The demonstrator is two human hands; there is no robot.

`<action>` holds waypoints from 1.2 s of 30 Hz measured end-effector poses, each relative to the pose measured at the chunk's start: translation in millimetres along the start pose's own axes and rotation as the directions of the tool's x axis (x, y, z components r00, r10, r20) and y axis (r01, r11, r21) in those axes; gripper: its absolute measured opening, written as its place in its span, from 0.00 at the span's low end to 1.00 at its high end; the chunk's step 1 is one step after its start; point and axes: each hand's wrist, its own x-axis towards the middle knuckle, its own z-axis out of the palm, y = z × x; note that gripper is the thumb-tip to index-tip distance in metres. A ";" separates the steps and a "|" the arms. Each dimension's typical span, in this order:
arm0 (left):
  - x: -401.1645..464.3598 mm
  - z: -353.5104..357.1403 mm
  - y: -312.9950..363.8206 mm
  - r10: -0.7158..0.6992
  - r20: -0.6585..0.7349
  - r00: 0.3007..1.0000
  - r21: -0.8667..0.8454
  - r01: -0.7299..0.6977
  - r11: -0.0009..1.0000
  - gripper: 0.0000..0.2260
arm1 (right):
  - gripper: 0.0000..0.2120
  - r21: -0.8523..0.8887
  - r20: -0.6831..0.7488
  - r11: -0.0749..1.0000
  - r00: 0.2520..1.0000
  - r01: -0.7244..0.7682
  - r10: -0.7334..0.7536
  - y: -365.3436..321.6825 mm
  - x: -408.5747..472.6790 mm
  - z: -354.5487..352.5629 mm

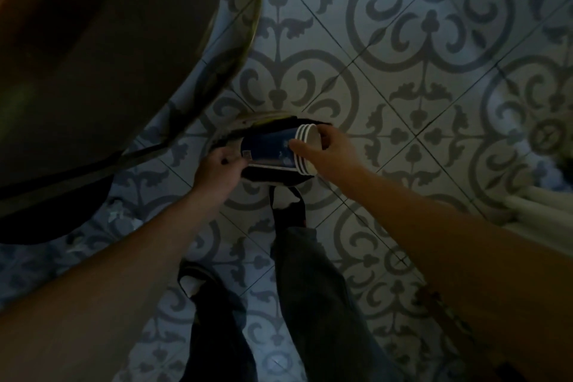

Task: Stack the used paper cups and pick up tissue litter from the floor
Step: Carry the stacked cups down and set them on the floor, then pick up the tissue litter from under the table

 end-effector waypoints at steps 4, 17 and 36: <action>5.2 2.1 0.8 0.024 0.038 0.999 0.009 -0.025 1.000 0.16 | 0.35 -0.039 0.031 0.999 1.000 0.006 -0.004 -4.2 6.9 14.3; -34.2 -7.8 -43.4 0.143 0.081 0.986 0.153 -0.154 0.976 0.06 | 0.07 -0.304 0.130 0.948 0.990 0.100 -0.062 13.0 -24.1 11.2; -131.4 -144.4 -215.1 0.090 -0.049 0.995 -0.037 -0.092 0.995 0.07 | 0.14 -0.623 0.402 0.724 0.915 0.297 -0.029 12.0 -141.5 152.9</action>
